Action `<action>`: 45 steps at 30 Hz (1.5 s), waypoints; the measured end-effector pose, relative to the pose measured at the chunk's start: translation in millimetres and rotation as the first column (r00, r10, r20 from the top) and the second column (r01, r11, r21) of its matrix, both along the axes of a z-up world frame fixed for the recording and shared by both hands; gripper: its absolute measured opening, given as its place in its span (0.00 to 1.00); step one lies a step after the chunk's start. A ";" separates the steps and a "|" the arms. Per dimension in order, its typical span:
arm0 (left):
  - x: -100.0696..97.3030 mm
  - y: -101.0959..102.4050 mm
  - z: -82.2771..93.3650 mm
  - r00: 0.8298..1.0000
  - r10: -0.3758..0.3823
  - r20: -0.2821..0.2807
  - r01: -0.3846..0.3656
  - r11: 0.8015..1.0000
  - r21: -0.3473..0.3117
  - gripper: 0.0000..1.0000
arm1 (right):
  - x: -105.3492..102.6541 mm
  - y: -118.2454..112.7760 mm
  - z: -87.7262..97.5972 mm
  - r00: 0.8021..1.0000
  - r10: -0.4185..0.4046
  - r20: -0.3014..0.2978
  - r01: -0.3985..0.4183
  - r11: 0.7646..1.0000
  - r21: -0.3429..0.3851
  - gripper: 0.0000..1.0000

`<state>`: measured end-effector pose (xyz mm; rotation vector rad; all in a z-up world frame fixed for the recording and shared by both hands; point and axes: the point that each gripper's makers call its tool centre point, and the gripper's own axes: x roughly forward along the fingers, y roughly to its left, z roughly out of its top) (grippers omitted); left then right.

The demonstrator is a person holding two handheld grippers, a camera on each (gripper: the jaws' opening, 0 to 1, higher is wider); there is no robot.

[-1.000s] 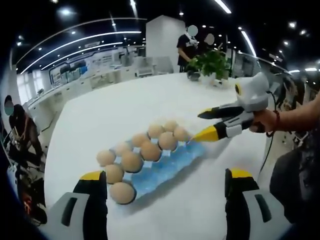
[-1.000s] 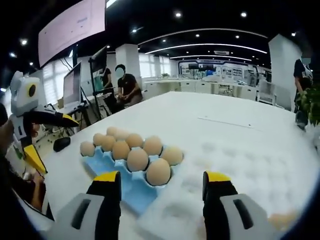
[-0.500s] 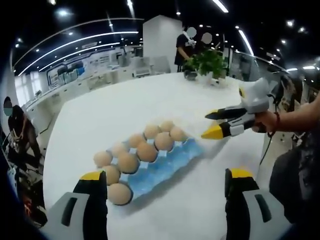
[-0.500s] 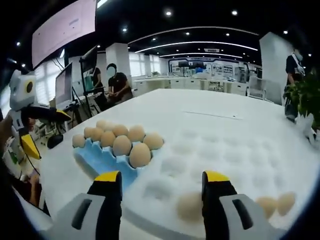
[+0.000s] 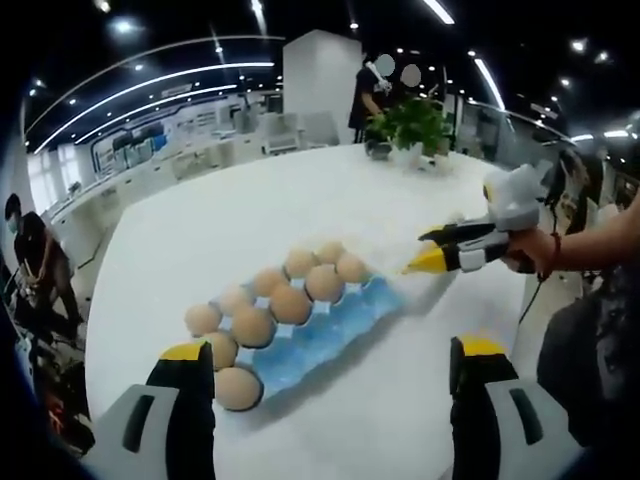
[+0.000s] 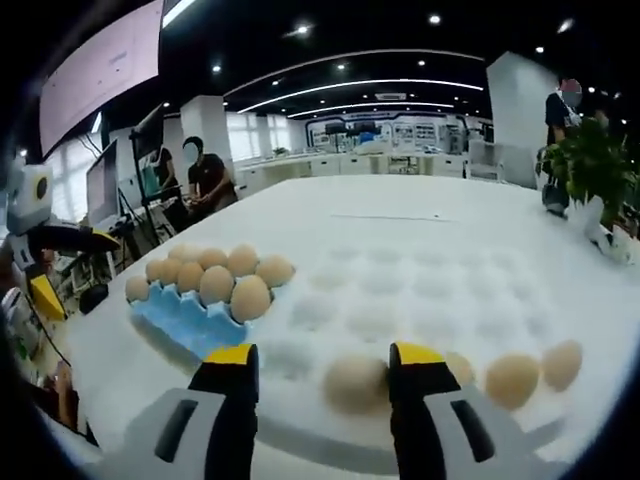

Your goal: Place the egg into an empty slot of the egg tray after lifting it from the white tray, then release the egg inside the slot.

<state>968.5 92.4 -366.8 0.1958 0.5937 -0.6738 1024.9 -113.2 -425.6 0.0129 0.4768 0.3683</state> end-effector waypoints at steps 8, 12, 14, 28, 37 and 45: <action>-0.8 -0.3 -1.1 1.000 0.000 -0.004 0.000 1.000 0.001 1.00 | 0.5 -22.2 -7.3 0.984 -0.178 -0.005 0.177 0.982 -0.059 0.29; 0.6 2.6 -2.4 1.000 0.002 -0.007 -0.002 1.000 0.009 1.00 | 1.5 -19.0 -9.7 0.980 -0.201 0.012 0.200 0.971 -0.130 0.29; 2.2 2.0 -1.0 1.000 0.004 -0.003 -0.004 1.000 -0.001 1.00 | 1.6 -21.9 -9.6 0.975 -0.220 0.012 0.220 0.969 -0.110 0.29; 7.3 6.9 0.9 1.000 0.011 0.000 -0.011 1.000 -0.005 0.99 | 3.4 -28.0 -4.7 0.963 -0.263 -0.057 0.260 0.964 -0.049 0.26; 7.7 6.2 0.1 1.000 0.005 0.000 -0.005 1.000 -0.009 0.99 | 11.2 -23.5 21.4 0.969 -0.246 0.020 0.247 0.967 -0.059 0.26; 8.5 7.6 1.4 1.000 0.010 0.007 -0.010 1.000 -0.013 0.99 | 22.6 -12.8 38.4 0.976 -0.208 0.068 0.212 0.976 -0.058 0.26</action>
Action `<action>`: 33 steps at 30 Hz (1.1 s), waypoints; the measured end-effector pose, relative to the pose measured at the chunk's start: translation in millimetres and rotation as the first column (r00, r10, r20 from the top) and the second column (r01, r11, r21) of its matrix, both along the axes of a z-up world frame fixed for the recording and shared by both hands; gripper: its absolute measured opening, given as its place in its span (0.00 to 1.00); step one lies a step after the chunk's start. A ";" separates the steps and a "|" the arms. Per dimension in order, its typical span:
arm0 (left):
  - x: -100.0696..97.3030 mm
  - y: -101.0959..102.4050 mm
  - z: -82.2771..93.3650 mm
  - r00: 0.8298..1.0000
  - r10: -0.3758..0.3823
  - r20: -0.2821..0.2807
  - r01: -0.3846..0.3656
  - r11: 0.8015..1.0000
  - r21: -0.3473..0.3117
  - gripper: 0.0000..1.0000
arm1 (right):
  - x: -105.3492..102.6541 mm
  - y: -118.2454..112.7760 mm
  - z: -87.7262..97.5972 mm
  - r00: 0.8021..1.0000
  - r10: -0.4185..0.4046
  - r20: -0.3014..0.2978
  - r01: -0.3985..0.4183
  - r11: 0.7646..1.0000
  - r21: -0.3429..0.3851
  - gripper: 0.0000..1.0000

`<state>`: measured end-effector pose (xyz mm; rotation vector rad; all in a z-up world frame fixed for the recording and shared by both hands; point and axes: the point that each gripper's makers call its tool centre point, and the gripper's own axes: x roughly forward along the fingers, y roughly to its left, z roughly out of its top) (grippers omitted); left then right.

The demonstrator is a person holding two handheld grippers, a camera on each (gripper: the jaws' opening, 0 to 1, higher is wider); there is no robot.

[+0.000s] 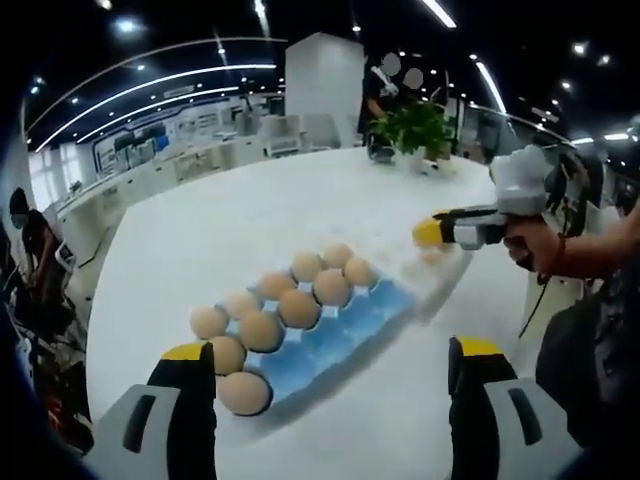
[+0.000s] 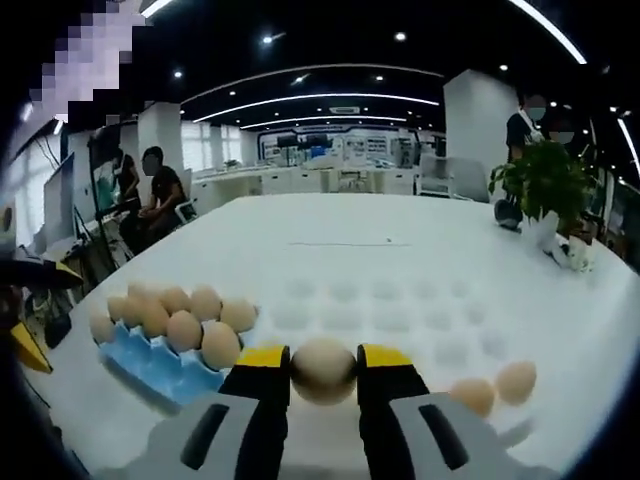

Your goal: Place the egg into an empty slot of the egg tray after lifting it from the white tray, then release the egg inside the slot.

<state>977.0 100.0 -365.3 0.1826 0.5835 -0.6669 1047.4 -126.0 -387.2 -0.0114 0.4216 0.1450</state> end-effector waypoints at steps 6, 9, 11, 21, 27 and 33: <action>-0.7 2.3 -0.5 1.000 0.007 -0.002 -0.007 1.000 0.000 0.99 | 4.8 6.9 2.9 1.000 0.025 0.012 -0.025 1.000 0.002 0.26; -0.2 3.6 0.0 1.000 0.010 0.000 -0.010 1.000 0.004 0.99 | 6.3 10.3 2.0 0.999 0.037 0.010 -0.037 0.999 0.007 0.26; 0.3 4.2 0.7 1.000 0.012 0.002 -0.012 1.000 0.002 0.99 | 6.5 11.6 1.1 0.999 0.044 0.008 -0.044 0.999 0.005 0.26; 3.7 5.6 2.2 1.000 0.017 0.008 -0.017 1.000 0.005 0.98 | 2.3 9.7 -17.8 0.996 0.066 -0.055 -0.066 0.998 -0.007 0.27; 3.8 4.9 1.8 1.000 0.015 0.006 -0.015 1.000 0.005 0.98 | 3.8 7.3 -25.4 0.991 0.083 -0.107 -0.088 0.995 -0.043 0.29; 4.1 6.0 3.2 1.000 0.018 0.010 -0.018 1.000 -0.002 0.98 | 6.0 -0.5 -29.8 0.990 0.054 -0.134 -0.051 0.998 0.031 0.29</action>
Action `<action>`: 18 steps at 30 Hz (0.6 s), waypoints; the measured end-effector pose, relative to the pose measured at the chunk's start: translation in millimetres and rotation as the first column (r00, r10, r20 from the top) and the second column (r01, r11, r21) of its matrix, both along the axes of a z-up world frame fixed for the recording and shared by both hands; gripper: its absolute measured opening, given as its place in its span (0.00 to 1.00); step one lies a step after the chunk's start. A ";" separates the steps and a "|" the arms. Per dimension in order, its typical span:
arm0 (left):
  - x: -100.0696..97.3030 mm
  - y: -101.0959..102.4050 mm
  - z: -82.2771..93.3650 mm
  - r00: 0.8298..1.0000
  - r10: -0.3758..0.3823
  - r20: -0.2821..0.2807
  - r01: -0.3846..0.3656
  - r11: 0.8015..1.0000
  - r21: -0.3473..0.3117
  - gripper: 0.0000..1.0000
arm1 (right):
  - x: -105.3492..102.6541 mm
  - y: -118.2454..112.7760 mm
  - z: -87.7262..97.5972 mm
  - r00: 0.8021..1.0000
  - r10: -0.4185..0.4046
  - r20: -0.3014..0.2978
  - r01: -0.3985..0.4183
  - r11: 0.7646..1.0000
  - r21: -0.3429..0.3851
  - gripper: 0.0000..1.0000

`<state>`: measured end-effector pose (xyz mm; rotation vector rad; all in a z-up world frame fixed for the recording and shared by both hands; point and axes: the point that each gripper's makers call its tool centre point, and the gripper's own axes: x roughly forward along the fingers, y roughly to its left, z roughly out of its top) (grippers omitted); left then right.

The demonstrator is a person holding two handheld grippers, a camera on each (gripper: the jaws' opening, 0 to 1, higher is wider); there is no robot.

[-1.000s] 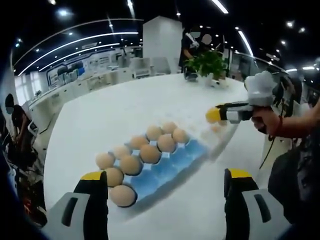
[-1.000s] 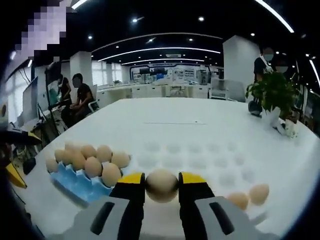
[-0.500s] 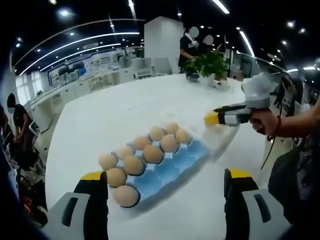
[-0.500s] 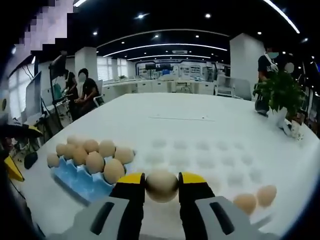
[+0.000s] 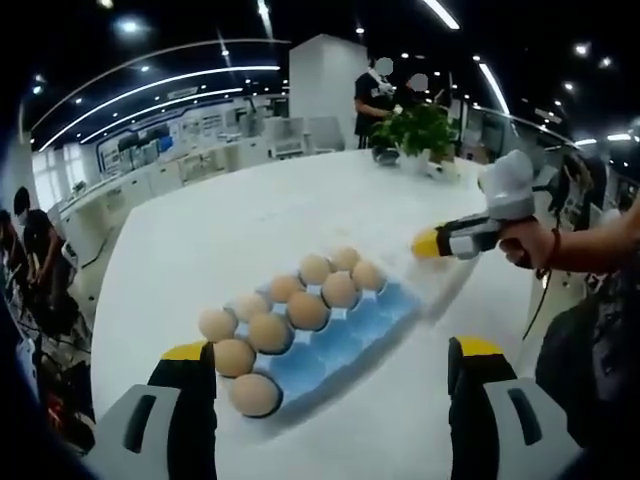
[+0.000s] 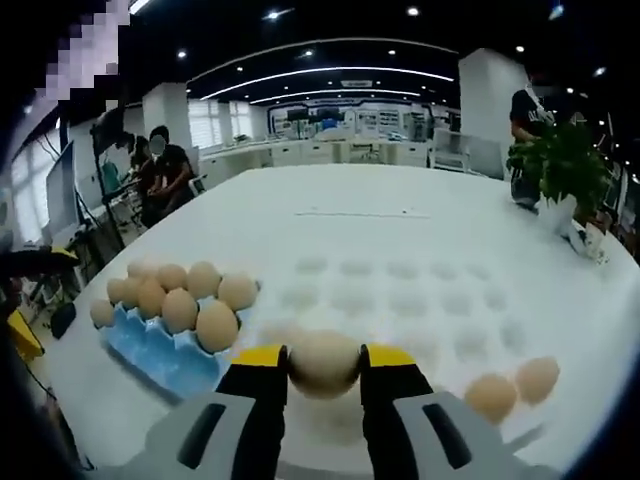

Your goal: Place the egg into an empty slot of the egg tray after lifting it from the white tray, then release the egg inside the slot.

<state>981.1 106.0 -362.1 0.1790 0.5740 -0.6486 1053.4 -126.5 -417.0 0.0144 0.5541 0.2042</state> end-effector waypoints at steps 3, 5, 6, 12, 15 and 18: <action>0.0 1.0 -0.9 1.000 0.000 -0.002 0.000 1.000 0.005 0.98 | 1.6 2.7 -0.9 1.000 0.012 -0.006 -0.012 1.000 -0.004 0.29; -0.2 1.2 -1.7 1.000 0.000 -0.005 0.000 1.000 0.006 0.98 | 3.9 2.7 -1.0 1.000 0.013 -0.013 -0.013 1.000 0.003 0.29; -0.3 1.2 -1.9 1.000 -0.001 -0.005 0.001 1.000 0.007 0.98 | 4.5 2.5 -1.2 1.000 0.011 -0.018 -0.011 1.000 0.009 0.29; 0.1 3.0 -1.7 1.000 0.003 -0.004 -0.003 1.000 0.004 0.98 | 4.2 1.4 0.4 1.000 -0.014 -0.027 0.015 0.999 0.044 0.29; -0.2 5.1 -1.9 1.000 0.005 -0.002 -0.005 1.000 0.010 0.98 | 3.6 2.7 1.9 1.000 -0.017 -0.020 0.018 0.999 0.048 0.28; -1.0 6.8 -1.4 1.000 0.012 -0.003 -0.012 1.000 0.003 0.98 | 3.9 4.8 5.2 1.000 -0.016 -0.012 0.017 0.998 0.056 0.28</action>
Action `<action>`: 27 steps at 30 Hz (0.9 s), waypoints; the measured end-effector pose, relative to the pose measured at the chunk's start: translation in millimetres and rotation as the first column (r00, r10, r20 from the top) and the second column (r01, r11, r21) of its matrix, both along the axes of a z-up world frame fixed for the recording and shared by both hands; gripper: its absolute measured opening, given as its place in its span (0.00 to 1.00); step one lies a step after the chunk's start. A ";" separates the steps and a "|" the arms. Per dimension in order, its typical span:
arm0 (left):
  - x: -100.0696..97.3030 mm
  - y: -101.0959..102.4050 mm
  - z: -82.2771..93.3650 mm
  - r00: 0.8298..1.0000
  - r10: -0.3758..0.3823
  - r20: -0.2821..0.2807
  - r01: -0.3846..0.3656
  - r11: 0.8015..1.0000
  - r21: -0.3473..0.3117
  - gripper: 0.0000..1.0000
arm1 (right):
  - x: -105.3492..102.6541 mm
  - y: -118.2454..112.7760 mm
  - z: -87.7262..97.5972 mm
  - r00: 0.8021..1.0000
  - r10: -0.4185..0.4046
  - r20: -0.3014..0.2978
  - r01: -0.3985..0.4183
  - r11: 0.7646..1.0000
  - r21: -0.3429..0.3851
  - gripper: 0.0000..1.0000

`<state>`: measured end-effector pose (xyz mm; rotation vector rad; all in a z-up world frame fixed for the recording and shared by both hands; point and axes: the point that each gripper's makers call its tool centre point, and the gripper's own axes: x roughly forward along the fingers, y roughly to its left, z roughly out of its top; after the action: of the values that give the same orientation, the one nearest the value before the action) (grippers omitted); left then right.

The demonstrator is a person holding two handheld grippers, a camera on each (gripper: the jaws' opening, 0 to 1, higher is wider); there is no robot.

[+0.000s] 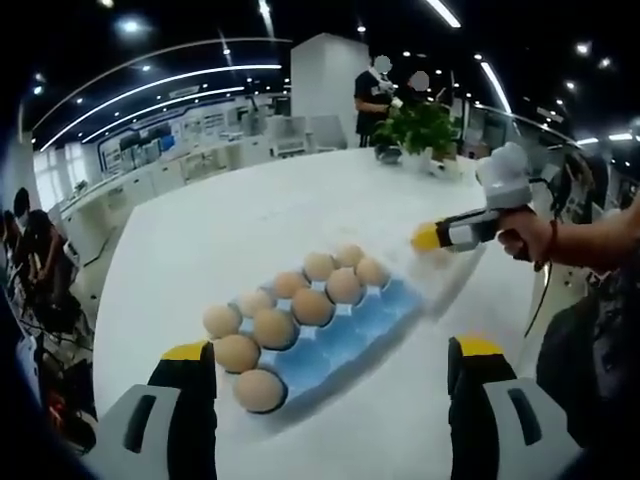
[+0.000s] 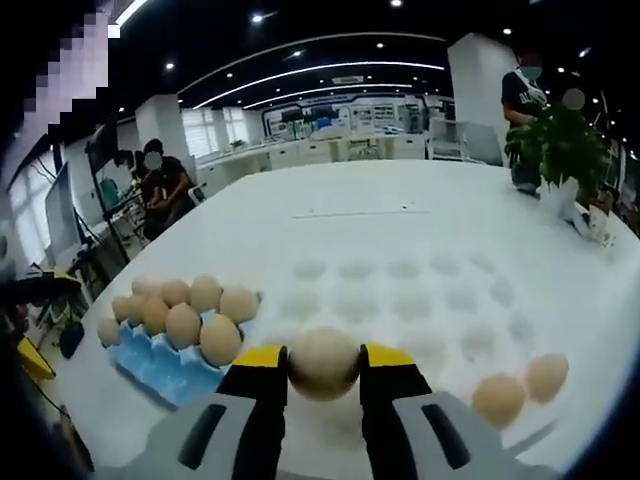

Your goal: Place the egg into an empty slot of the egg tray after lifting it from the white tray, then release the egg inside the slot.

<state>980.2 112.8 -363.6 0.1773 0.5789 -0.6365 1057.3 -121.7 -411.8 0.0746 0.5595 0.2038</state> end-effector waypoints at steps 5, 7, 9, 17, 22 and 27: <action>-2.1 1.4 -1.9 1.000 -0.004 -0.005 0.004 1.000 0.007 0.98 | -0.3 7.1 4.0 1.000 0.014 -0.003 -0.014 1.000 0.008 0.29; -3.5 1.3 -2.9 1.000 -0.006 -0.008 0.006 1.000 0.005 0.98 | -1.5 13.4 5.3 1.000 0.029 -0.006 -0.029 1.000 0.010 0.29; -5.3 1.4 -4.4 1.000 -0.009 -0.013 0.010 1.000 0.009 0.99 | -3.0 21.0 6.8 0.999 0.052 -0.008 -0.051 0.998 0.020 0.29; -9.2 1.5 -6.7 0.999 -0.017 -0.029 0.017 1.000 0.004 0.99 | -5.8 53.0 14.7 0.991 0.131 0.005 -0.131 0.991 0.028 0.29; -10.2 0.2 -5.6 0.999 -0.019 -0.030 0.019 1.000 -0.001 1.00 | -6.3 65.8 17.0 0.987 0.163 0.004 -0.163 0.986 0.038 0.29; -10.6 0.6 -5.4 0.999 -0.021 -0.035 0.021 1.000 -0.001 1.00 | -8.8 79.7 16.6 0.979 0.204 -0.003 -0.204 0.978 0.052 0.29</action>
<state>969.6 113.4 -369.0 0.1720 0.6107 -0.6615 1048.5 -42.0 -395.2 0.0675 0.5702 0.4182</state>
